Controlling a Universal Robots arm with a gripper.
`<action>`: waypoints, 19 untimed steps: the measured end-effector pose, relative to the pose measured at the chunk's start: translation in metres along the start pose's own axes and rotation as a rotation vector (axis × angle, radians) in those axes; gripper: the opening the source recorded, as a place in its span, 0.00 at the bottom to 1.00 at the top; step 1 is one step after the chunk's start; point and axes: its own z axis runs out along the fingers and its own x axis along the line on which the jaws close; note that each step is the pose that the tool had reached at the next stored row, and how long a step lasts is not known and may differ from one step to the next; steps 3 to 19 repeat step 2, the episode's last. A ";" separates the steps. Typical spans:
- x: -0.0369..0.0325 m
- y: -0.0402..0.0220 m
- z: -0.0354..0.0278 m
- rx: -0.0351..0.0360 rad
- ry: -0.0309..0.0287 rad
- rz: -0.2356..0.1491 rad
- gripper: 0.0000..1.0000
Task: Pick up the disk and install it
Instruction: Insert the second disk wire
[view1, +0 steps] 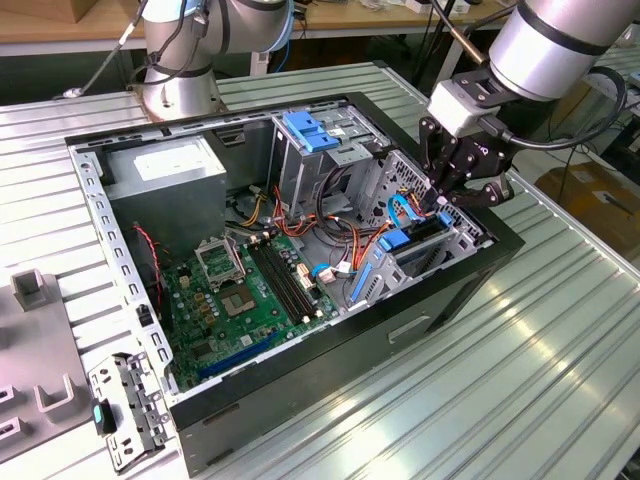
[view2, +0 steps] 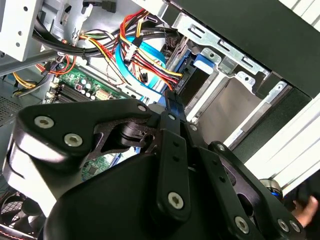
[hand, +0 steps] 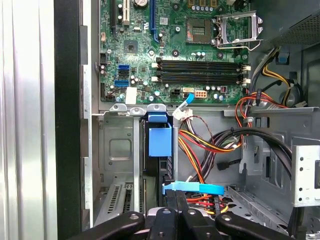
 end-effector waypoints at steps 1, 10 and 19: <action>0.0000 0.0000 0.0000 0.0000 -0.0001 0.000 0.11; 0.0000 0.0000 0.0000 0.0000 0.0000 0.000 0.11; 0.0000 0.0000 0.0000 0.0000 0.0000 0.000 0.11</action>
